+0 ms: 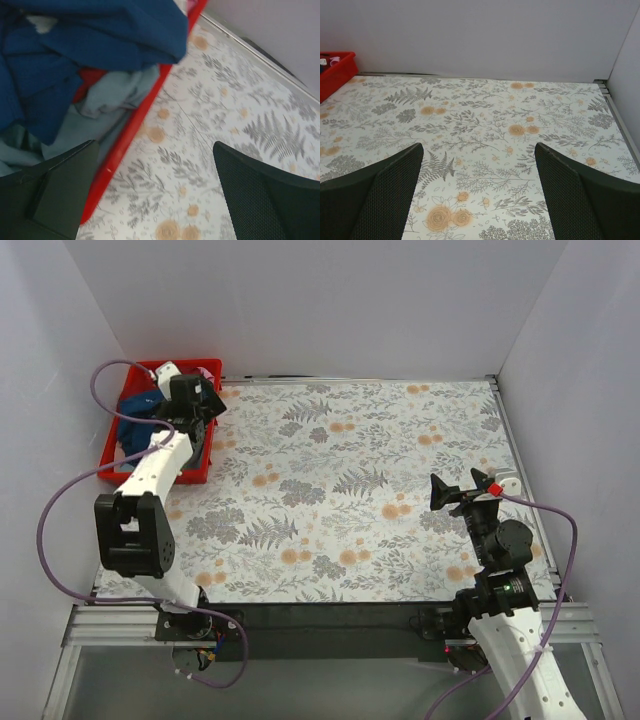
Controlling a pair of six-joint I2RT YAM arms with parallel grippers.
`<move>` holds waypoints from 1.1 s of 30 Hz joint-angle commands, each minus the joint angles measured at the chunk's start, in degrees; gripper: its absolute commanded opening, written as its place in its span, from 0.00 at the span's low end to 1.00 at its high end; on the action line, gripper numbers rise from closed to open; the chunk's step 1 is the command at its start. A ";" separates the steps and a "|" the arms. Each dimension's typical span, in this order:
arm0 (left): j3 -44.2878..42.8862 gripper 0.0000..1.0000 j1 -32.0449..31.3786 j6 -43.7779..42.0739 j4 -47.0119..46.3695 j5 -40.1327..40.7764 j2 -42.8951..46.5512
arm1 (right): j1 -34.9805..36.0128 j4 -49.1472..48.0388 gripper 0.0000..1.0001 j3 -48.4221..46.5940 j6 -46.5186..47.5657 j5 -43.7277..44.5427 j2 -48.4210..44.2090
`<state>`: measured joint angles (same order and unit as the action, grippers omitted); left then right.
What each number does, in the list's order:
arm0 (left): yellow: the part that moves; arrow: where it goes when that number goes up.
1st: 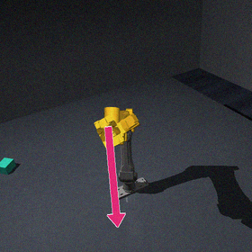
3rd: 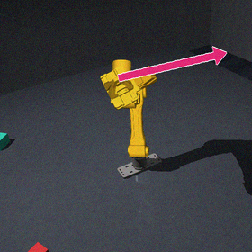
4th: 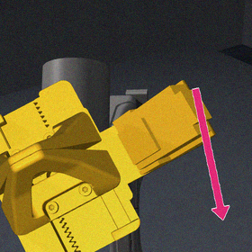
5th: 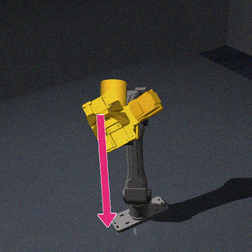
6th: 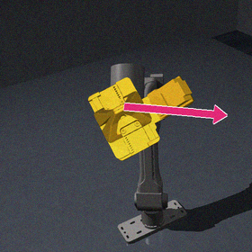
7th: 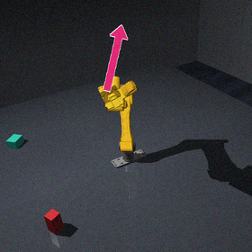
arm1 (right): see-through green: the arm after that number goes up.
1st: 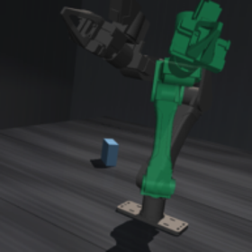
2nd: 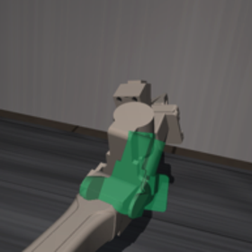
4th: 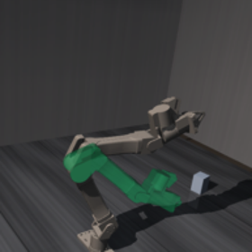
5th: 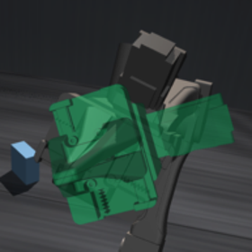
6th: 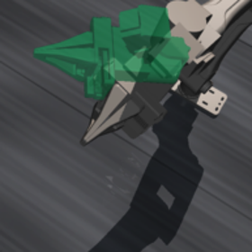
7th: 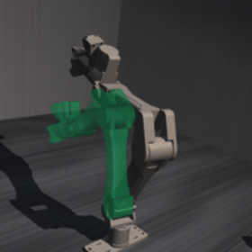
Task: Fold and stack the t-shirts
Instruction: Grab the tshirt from the pile
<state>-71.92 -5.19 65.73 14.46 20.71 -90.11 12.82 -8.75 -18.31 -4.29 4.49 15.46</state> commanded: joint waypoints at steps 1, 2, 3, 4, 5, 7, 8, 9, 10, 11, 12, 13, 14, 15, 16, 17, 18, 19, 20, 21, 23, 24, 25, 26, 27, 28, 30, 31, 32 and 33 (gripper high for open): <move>-7.26 0.97 7.10 2.99 3.56 1.95 -4.88 | 0.45 -1.62 0.98 0.29 -0.54 -0.44 -0.17; -8.49 0.97 8.08 3.17 3.39 2.14 -6.56 | 0.45 -1.62 0.98 0.37 -0.54 -0.71 0.09; -11.28 0.96 10.09 3.17 3.21 2.23 -8.05 | 0.45 -1.70 0.98 0.55 -0.54 -1.32 0.27; -12.53 0.96 10.98 3.35 3.38 2.49 -10.94 | 0.45 -1.62 0.98 0.55 -0.63 -1.68 0.27; -13.93 0.95 11.77 3.61 3.30 2.67 -12.10 | 0.45 -1.62 0.98 0.55 -0.63 -1.94 0.79; -16.49 0.93 13.19 4.14 1.81 4.41 -14.82 | 0.45 -1.62 0.98 0.46 -0.54 -2.99 1.32; -17.02 0.91 13.62 3.88 0.93 4.69 -15.53 | 0.45 -1.70 0.98 0.46 -0.45 -3.35 1.93; -18.33 0.91 14.32 3.61 -0.03 4.95 -16.41 | 0.54 -1.62 0.98 0.38 -0.45 -3.78 2.20; -19.04 0.90 14.77 3.61 -1.18 4.95 -17.29 | 0.45 -1.62 0.98 0.38 -0.28 -4.05 2.55; -19.83 0.89 15.29 3.70 -1.53 5.39 -18.95 | 0.54 -1.62 0.98 0.29 -0.10 -4.05 3.08; -20.53 0.89 15.47 3.79 -1.97 5.74 -19.66 | 0.45 -1.62 0.98 0.20 -0.01 -4.05 3.43; -21.41 0.88 15.65 3.96 -2.85 6.09 -20.37 | 0.45 -1.62 0.98 0.11 0.08 -5.97 3.69; -21.85 0.87 15.74 4.22 -3.38 6.18 -21.59 | 0.45 -1.62 0.98 -0.06 0.34 -6.16 4.31; -21.95 0.86 16.00 4.31 -3.82 5.92 -22.21 | 0.45 -1.53 0.98 -0.15 0.43 -6.51 4.49; -22.29 0.86 16.09 4.31 -4.52 5.75 -22.92 | 0.45 -1.44 0.98 -0.15 0.43 -6.95 4.84; -22.65 0.85 16.09 4.31 -4.61 5.66 -23.53 | 0.45 -1.44 0.98 -0.06 0.43 -7.21 5.27; -22.91 0.80 16.26 4.40 -4.61 5.14 -24.84 | 0.45 -1.44 0.98 -0.15 0.43 -7.56 5.37; -23.17 0.76 16.27 4.23 -4.70 4.87 -25.29 | 0.54 -1.35 0.98 -0.06 0.43 -7.74 5.54; -23.00 0.70 16.27 4.05 -4.96 4.61 -25.47 | 0.45 -1.35 0.98 -0.06 0.51 -8.00 5.80; -22.57 0.63 16.27 3.79 -5.31 4.17 -25.64 | 0.45 -1.35 0.98 -0.15 0.52 -8.27 5.98; -21.43 0.33 16.18 2.82 -7.16 3.64 -25.38 | 0.45 -1.09 0.98 -0.15 0.60 -8.44 6.24; -21.25 0.17 16.18 1.86 -7.77 3.46 -24.51 | 0.45 -1.00 0.98 -0.33 0.52 -8.62 6.33; -21.24 0.00 16.26 1.42 -8.65 3.29 -23.81 | 0.45 -0.92 0.98 -0.50 0.52 -8.71 6.33; -21.24 0.00 16.27 0.98 -9.18 2.94 -23.10 | 0.45 -0.74 0.98 -0.59 0.52 -8.80 6.59; -22.03 0.00 16.27 -0.24 -9.45 2.50 -22.31 | 0.54 -0.65 0.98 -0.77 0.60 -9.32 6.68; -22.82 0.00 16.18 -0.52 -9.36 1.80 -20.31 | 0.45 -0.48 0.98 -1.03 0.69 -9.76 6.77; -24.92 0.00 15.74 -0.87 -9.36 0.04 -18.19 | 0.45 -0.39 0.98 -1.29 1.04 -11.33 7.21; -26.07 0.00 15.30 -1.39 -9.19 -1.27 -17.39 | 0.45 -0.47 0.98 -1.64 1.13 -11.96 7.39; -27.30 0.00 14.78 -1.75 -8.58 -4.42 -16.51 | 0.45 -0.47 0.98 -1.91 1.22 -12.66 8.08; -29.22 0.00 12.94 -2.10 -7.70 -5.58 -16.25 | 0.45 -0.39 0.98 -2.26 1.57 -13.97 8.35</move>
<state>-95.15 10.35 65.87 8.34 20.43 -114.17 12.93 -8.51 -17.89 -3.99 -5.98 22.94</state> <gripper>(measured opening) 0.028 0.983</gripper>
